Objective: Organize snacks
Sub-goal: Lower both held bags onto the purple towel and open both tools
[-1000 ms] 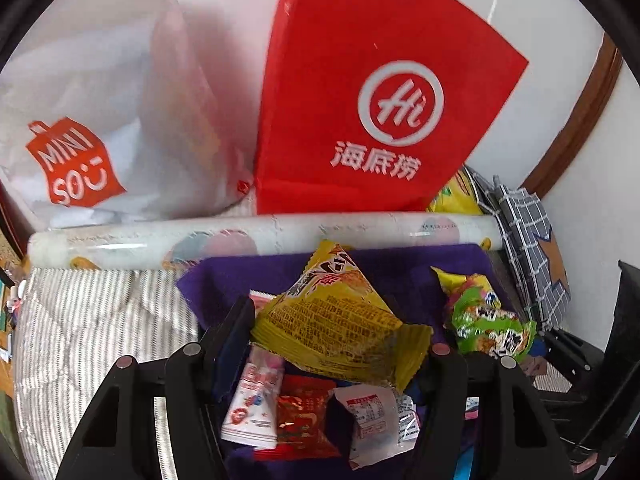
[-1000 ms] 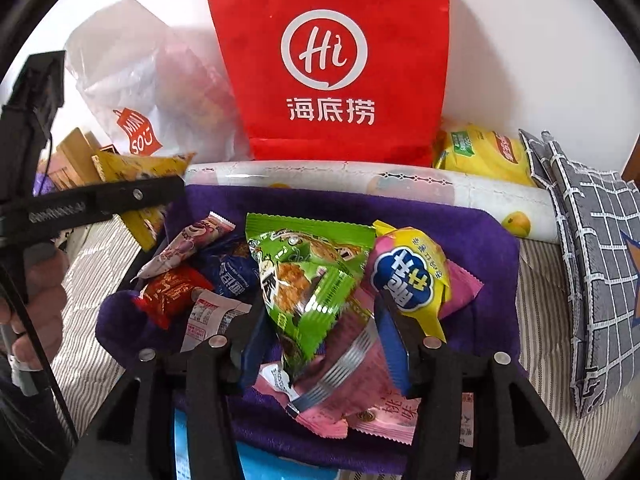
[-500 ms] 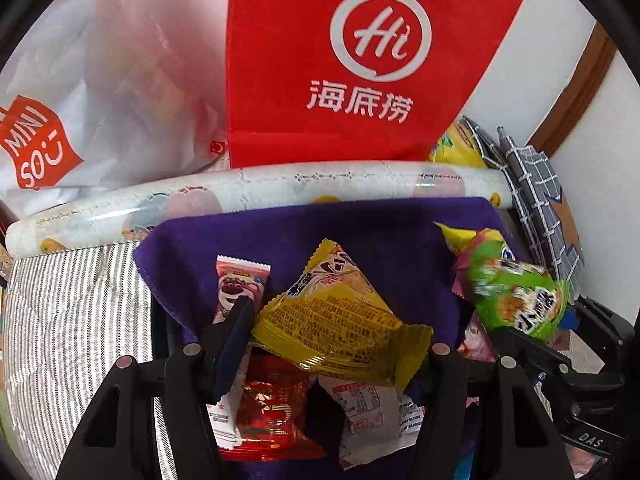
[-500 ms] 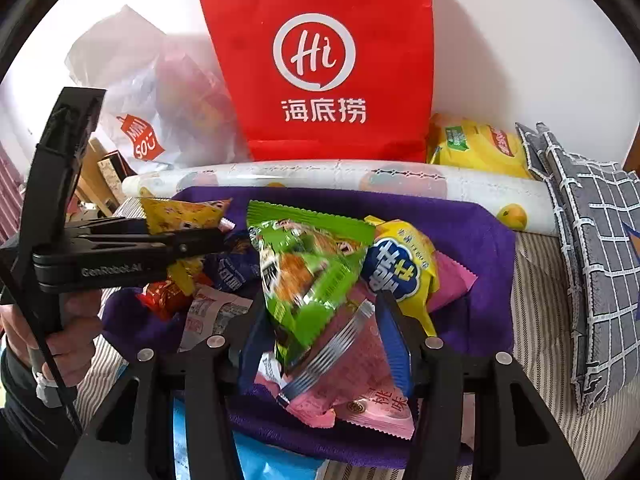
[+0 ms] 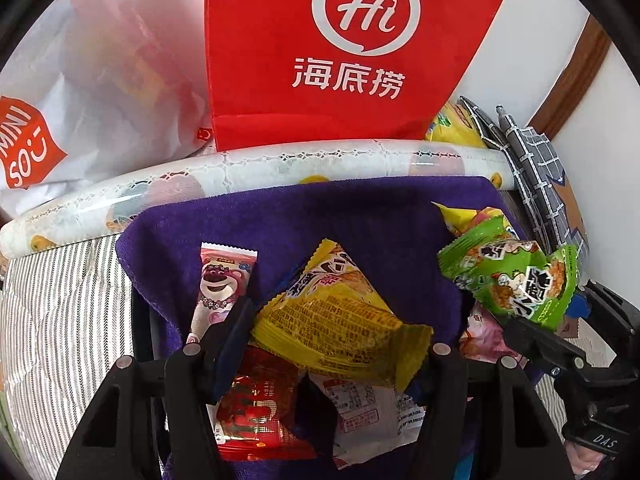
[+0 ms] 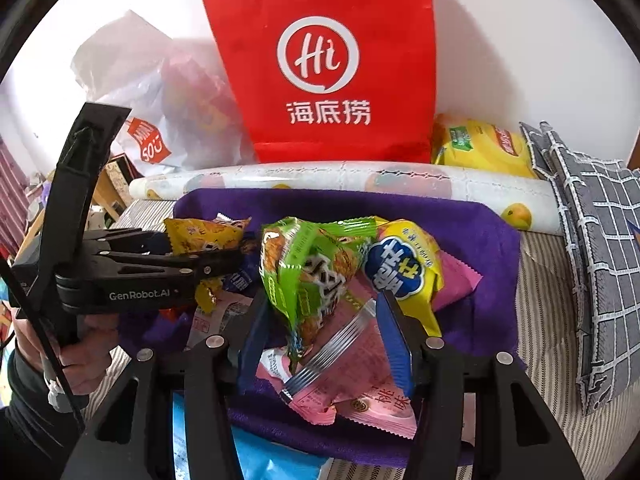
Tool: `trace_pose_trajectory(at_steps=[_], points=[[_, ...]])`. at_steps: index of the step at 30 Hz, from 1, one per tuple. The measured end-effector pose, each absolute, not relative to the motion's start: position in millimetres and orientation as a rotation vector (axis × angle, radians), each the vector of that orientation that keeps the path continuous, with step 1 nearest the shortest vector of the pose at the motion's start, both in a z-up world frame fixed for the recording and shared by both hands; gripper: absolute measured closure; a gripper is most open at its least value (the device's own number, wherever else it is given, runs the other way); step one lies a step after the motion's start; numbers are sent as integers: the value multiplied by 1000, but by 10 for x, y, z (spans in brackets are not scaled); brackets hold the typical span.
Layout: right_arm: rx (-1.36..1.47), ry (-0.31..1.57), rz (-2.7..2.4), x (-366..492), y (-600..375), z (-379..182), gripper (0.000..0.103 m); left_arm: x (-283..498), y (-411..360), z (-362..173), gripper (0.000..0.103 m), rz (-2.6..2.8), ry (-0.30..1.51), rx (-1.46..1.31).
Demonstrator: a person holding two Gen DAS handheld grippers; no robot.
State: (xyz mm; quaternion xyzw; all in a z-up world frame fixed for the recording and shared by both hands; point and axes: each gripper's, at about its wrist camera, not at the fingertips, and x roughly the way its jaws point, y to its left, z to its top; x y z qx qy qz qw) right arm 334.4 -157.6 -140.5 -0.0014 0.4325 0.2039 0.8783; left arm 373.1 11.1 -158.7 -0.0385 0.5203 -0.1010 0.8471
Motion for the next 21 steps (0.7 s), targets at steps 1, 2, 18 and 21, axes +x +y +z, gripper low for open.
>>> trace_pose_trajectory(at_steps=[1, 2, 18, 21], points=[[-6, 903, 428, 3340, -1568, -1406, 50, 3730, 110, -1589, 40, -214, 1097, -79], [-10, 903, 431, 3335, -1562, -1405, 50, 3730, 111, -1592, 40, -215, 1097, -78], [9, 892, 451, 3328, -1579, -1365, 44, 3725, 31, -1635, 40, -221, 1106, -57], [2, 914, 451, 3345, -1564, -1401, 42, 3724, 2, -1649, 40, -221, 1112, -46]])
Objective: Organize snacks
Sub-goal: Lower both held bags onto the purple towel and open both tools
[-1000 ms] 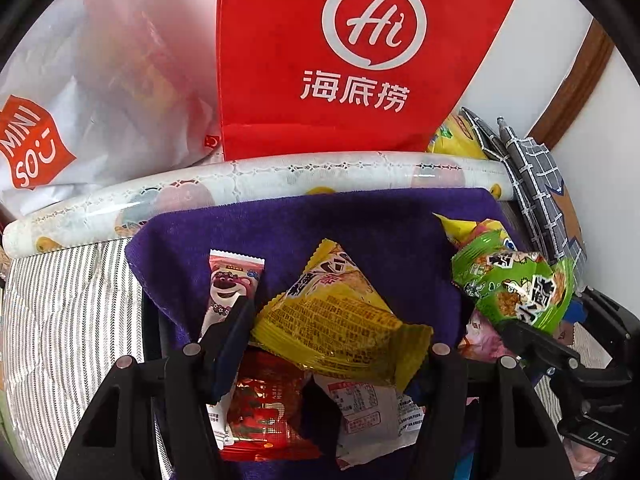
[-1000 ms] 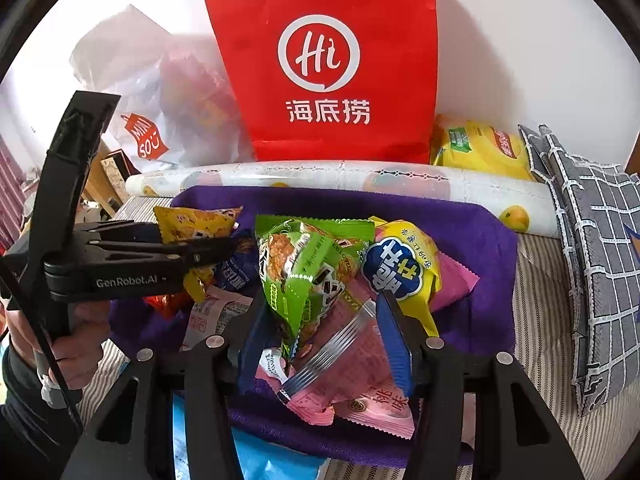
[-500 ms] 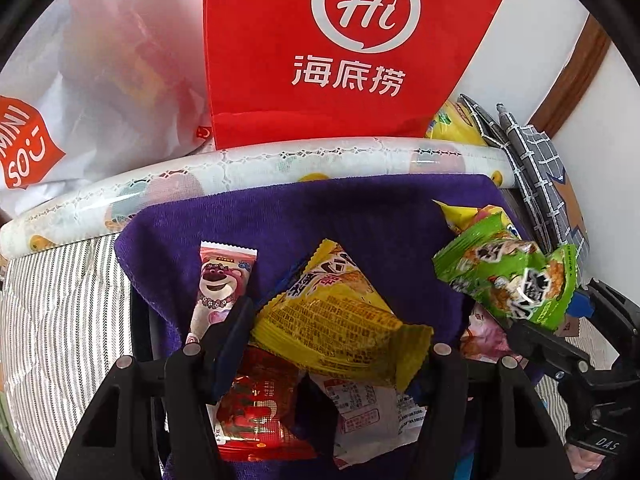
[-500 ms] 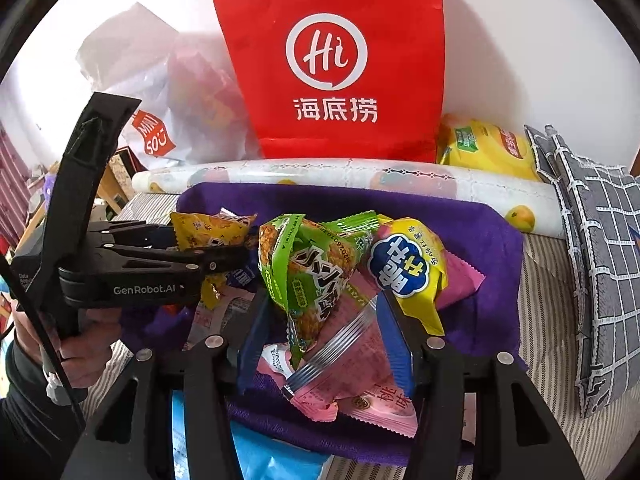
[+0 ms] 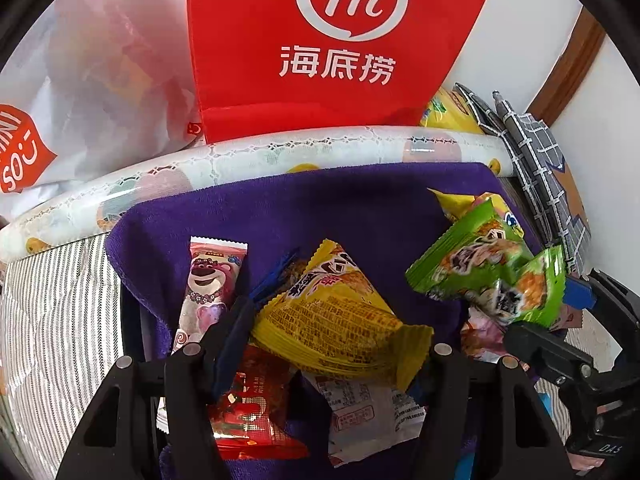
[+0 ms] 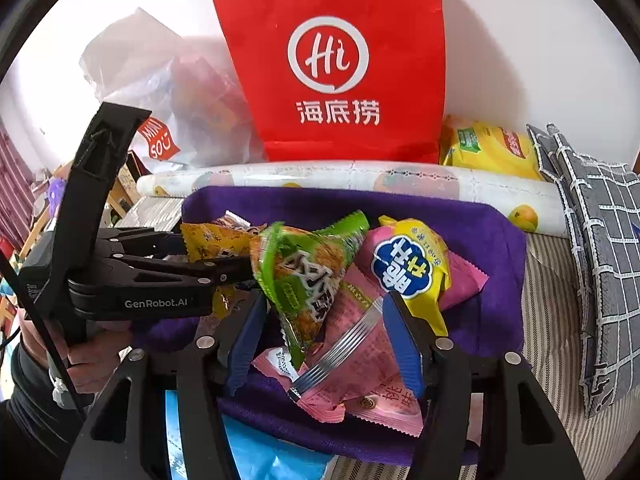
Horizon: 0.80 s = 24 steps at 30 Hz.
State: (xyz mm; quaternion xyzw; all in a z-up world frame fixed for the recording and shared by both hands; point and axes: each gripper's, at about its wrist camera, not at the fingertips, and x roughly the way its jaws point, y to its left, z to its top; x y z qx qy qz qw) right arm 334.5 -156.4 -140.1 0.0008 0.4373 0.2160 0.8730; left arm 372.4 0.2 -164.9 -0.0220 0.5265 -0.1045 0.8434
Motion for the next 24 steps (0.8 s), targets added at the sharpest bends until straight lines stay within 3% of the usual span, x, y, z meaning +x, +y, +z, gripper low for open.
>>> trace_pose_trajectory(at_steps=[7, 13, 24], points=[[-21, 911, 456, 3332, -1536, -1392, 42, 3720, -16, -1643, 40, -238, 1109, -51], [2, 889, 452, 3317, -1602, -1340, 37, 3688, 54, -1563, 24, -247, 1083, -96], [24, 810, 401, 3243, -1645, -1095, 37, 3578, 93, -1231, 22, -178, 1021, -42]])
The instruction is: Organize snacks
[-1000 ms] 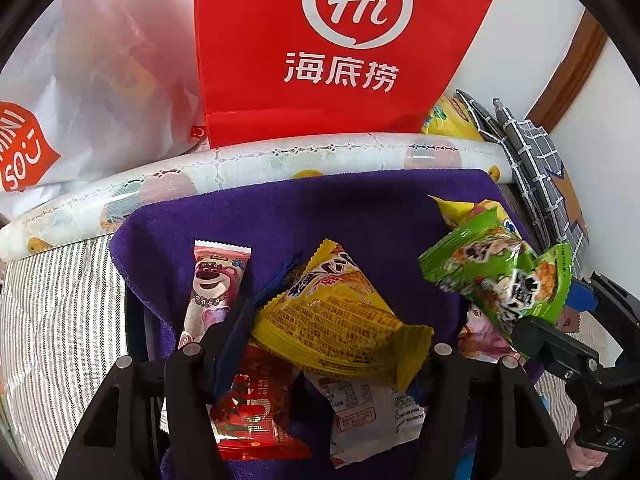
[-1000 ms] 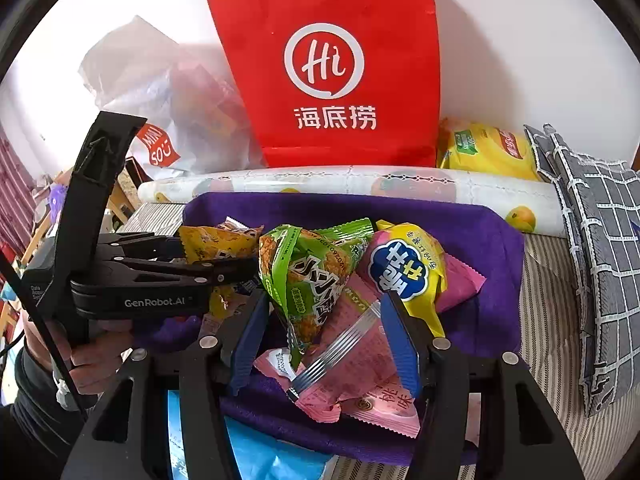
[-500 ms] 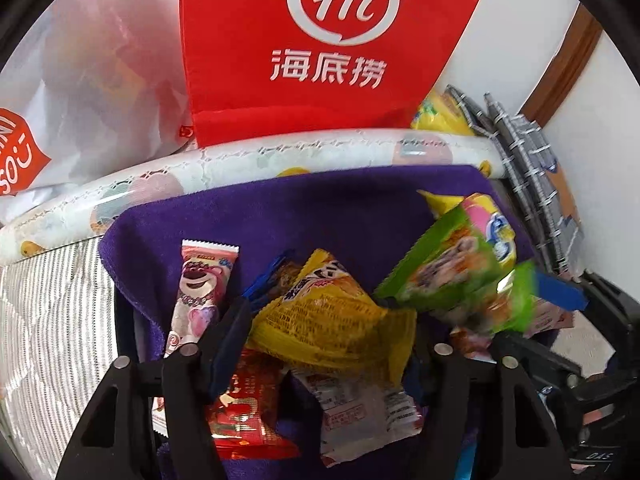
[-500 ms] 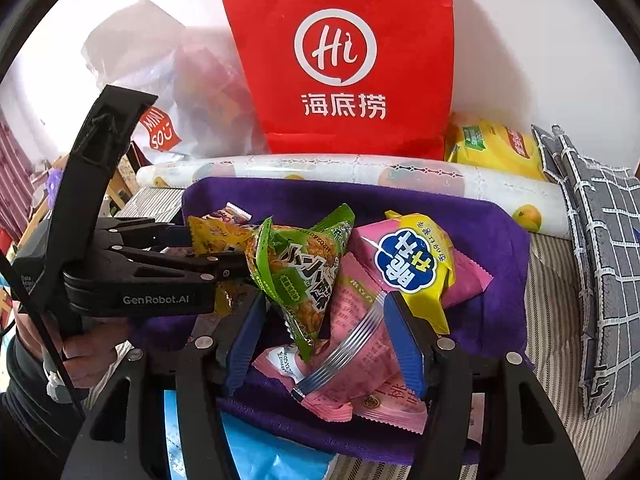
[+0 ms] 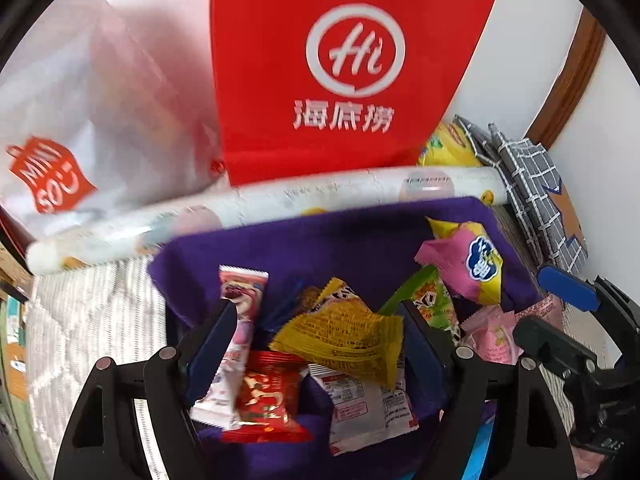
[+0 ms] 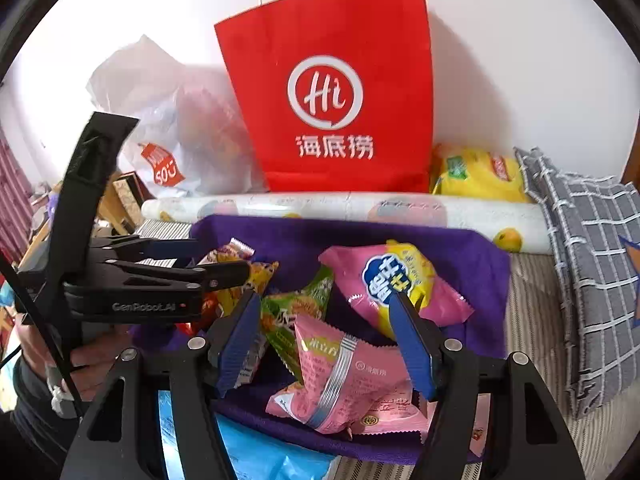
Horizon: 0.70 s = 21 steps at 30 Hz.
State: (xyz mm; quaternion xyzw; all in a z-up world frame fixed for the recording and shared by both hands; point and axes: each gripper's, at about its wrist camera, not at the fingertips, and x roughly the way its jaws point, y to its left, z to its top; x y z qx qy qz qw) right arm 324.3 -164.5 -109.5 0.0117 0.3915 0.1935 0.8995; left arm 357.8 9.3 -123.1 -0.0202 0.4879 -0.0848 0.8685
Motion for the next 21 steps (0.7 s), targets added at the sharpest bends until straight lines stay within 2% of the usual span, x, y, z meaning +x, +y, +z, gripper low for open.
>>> trace_pose_trajectory(at_steps=[5, 10, 21], points=[[30, 796, 341, 3089, -1660, -897, 36, 3490, 166, -1009, 18, -176, 984, -77], [7, 761, 251, 2845, -1732, -679, 29, 3240, 146, -833, 18, -202, 951, -96], [33, 745, 133, 2109, -2022, -334, 29, 2286, 37, -409, 17, -171, 855, -56]])
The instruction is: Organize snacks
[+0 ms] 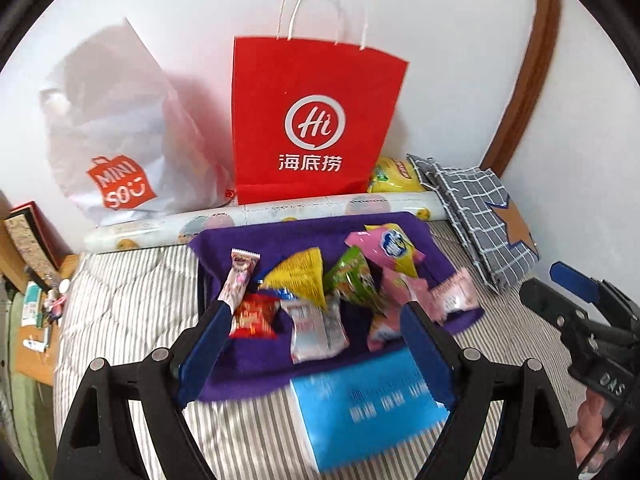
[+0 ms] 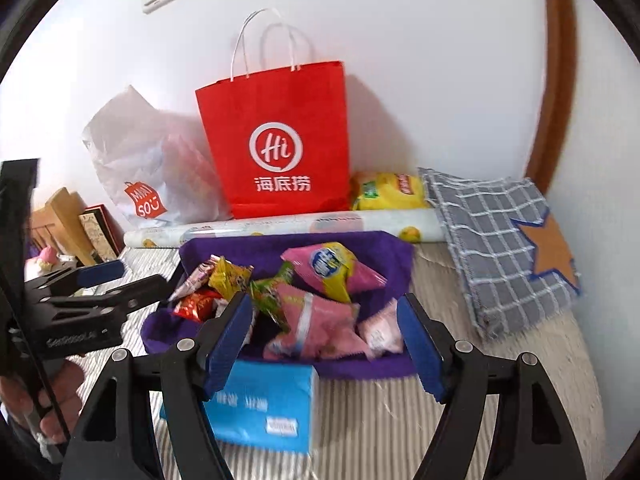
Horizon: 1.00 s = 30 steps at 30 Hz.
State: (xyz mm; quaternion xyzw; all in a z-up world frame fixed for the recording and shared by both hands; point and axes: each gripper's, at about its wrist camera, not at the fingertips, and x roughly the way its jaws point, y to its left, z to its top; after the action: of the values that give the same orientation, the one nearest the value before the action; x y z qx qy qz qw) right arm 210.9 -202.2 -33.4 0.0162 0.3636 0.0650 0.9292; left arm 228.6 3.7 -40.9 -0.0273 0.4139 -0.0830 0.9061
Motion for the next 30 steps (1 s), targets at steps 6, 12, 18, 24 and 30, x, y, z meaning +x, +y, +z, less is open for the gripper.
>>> trace_pose_trajectory(at_steps=[6, 12, 18, 24, 30], points=[[60, 752, 115, 1592, -2161, -315, 29, 1710, -15, -319, 12, -150, 814, -56], [55, 715, 95, 1099, -2241, -235, 23, 1153, -109, -234, 11, -116, 765, -36], [68, 669, 102, 711, -2305, -137, 17, 725, -190, -109, 9, -89, 715, -22], [73, 633, 77, 328, -2375, -113, 10, 366, -234, -16, 9, -59, 670, -8], [72, 585, 63, 16, -2445, -64, 1, 152, -236, 23, 8, -51, 647, -32]])
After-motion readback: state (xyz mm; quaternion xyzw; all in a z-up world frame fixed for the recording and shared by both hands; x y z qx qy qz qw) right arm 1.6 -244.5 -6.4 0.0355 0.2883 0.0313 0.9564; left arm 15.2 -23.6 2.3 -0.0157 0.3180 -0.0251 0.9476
